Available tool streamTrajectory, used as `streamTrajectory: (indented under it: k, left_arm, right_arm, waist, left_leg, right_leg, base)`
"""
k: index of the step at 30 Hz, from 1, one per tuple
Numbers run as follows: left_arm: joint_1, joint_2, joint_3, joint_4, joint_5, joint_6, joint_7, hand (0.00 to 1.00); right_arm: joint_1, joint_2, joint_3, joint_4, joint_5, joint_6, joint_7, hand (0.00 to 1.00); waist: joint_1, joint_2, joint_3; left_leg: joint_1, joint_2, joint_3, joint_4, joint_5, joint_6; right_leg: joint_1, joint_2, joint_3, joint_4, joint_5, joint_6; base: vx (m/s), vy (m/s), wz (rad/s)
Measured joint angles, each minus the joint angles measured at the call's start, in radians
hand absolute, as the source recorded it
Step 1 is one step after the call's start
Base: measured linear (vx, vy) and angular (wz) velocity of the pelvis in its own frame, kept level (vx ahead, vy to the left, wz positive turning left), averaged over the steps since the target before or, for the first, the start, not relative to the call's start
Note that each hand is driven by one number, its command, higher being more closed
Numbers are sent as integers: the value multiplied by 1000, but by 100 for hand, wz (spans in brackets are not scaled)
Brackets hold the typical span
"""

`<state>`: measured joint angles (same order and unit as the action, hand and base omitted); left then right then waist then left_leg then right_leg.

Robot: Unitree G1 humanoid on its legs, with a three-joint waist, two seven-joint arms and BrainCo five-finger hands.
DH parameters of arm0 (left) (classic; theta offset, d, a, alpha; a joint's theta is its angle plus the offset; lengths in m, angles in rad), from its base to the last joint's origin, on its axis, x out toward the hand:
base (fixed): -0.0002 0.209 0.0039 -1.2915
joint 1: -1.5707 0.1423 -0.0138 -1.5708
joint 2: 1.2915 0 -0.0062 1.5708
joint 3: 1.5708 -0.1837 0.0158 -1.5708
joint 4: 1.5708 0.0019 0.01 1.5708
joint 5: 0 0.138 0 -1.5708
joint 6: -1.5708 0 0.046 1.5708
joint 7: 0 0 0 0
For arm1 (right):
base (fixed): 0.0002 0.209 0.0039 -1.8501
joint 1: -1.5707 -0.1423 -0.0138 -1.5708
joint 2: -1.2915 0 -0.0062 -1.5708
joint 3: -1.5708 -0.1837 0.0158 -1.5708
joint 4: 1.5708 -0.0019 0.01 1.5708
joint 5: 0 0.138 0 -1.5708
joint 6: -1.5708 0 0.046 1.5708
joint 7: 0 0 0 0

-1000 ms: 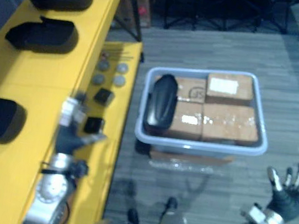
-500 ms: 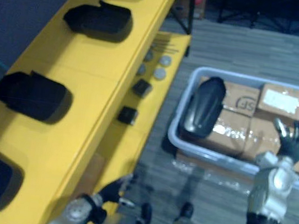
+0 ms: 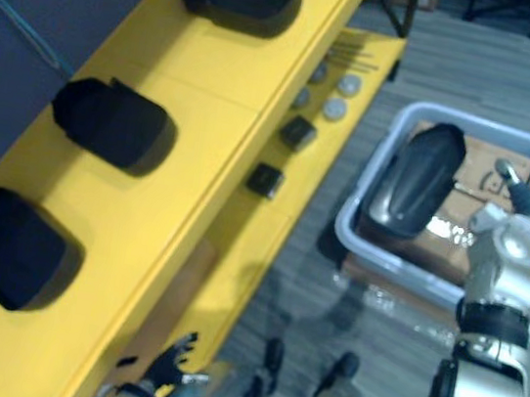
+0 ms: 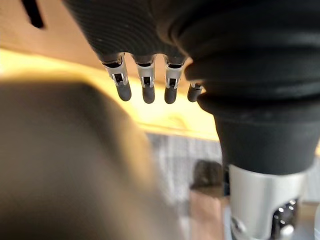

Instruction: Walk over and take plastic housings, then place them on the shelf

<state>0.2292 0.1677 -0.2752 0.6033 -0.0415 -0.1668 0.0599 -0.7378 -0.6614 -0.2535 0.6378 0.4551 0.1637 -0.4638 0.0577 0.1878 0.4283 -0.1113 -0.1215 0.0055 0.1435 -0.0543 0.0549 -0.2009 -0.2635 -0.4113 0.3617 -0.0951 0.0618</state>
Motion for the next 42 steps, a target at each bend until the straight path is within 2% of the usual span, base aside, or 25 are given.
streamTrajectory:
  k: [4,11,14,16,18,20,27,42]
  left_arm:
    - [-7,-10,28,59,-40,-4,11,0]
    - [-31,-16,31,97,-104,-5,13,0]
    - [-36,-18,35,107,-114,-6,14,0]
    - [-46,-23,34,111,-116,-5,14,0]
    - [-72,-28,30,130,-120,-5,14,0]
    - [-78,-29,26,133,-121,-5,17,0]
    - [-87,-28,23,150,-158,2,25,0]
    - [-113,-33,6,184,-198,-6,44,0]
  right_arm:
    - [-29,-42,0,50,-2,51,-34,0]
    - [-84,-79,4,130,-36,89,-33,0]
    - [-106,-100,30,158,-44,89,-10,0]
    - [-112,-117,42,164,-50,89,0,0]
    - [-136,-134,57,166,-77,81,15,0]
    - [-147,-136,73,167,-86,75,31,0]
    - [-167,-138,99,205,-117,78,53,0]
    - [-215,-165,160,243,-158,109,56,0]
  waist:
    - [14,3,5]
    - [25,12,10]
    - [32,16,12]
    - [39,25,20]
    - [40,46,39]
    - [41,51,45]
    - [41,52,44]
    - [73,70,36]
  left_leg:
    - [-39,-3,-7,4,9,-3]
    - [-92,-13,-20,31,9,-4]
    - [-121,-17,-21,51,9,-3]
    - [-136,-18,-22,71,6,0]
    - [-159,-20,-25,94,5,1]
    - [-180,-21,-25,111,4,2]
    - [-228,-20,-26,144,4,2]
    - [-320,-17,-21,213,-4,4]
  right_leg:
    - [-48,-10,-1,35,-1,-3]
    - [-99,-27,-3,72,-7,-10]
    - [-120,-33,-3,82,-9,-11]
    - [-125,-34,-3,85,-12,-12]
    - [-136,-37,-6,93,-14,-11]
    - [-155,-41,-5,99,-16,-13]
    - [-189,-39,-5,106,-11,-19]
    - [-265,-49,-6,149,-11,-35]
  base:
    - [13,-7,6]
    - [13,10,7]
    - [-23,31,5]
    - [-59,29,6]
    - [-91,27,7]
    - [-88,28,4]
    - [-52,24,2]
    - [-42,14,1]
